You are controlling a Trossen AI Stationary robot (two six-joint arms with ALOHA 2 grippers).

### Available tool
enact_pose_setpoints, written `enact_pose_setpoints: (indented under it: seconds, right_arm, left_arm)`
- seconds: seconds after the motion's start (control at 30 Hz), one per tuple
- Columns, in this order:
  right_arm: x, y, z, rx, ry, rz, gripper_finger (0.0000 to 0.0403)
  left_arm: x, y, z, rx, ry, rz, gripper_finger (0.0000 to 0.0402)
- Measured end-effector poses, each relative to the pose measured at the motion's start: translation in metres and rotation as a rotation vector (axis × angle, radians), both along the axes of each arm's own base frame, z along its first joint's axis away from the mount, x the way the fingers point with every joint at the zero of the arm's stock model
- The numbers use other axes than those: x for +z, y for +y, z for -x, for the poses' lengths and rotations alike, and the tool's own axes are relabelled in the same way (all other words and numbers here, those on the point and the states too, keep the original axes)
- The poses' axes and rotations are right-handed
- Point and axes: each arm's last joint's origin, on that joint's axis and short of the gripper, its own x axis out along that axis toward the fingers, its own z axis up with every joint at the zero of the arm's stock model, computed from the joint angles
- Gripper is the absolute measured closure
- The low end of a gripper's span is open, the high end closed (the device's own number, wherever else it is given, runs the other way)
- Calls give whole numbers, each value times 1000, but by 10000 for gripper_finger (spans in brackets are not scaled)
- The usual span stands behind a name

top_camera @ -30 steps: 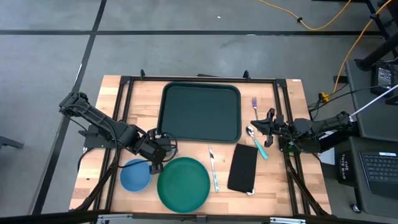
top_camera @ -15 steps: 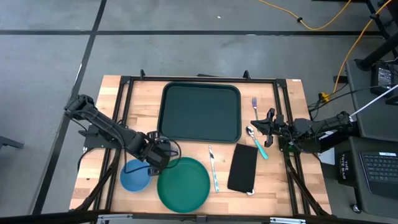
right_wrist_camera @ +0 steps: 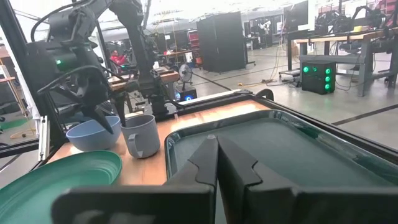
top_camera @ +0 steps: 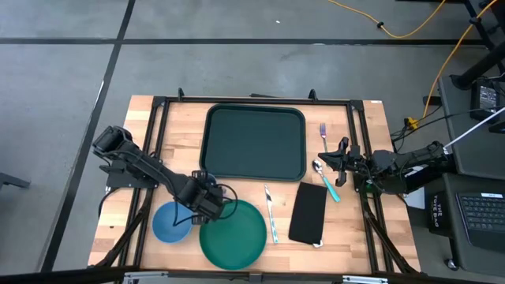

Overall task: Set up tray
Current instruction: Put the blue mug on the top left of the green serving tray

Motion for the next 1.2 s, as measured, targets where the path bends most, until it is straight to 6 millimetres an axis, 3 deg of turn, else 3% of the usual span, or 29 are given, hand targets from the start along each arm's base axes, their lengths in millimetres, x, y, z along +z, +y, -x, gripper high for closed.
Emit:
enact_pose_setpoints:
  seconds: [0.47,0.97,1.2]
  right_arm:
    - [0,0,0,0,0,0,393]
    - [0,0,0,0,0,-1,393]
    - [0,0,0,0,0,0,393]
  left_arm:
    - [-2,-1,-1,0,12,11,288]
    - [-10,2,4,-1,37,-18,394]
    - [-2,2,4,17,23,-8,397]
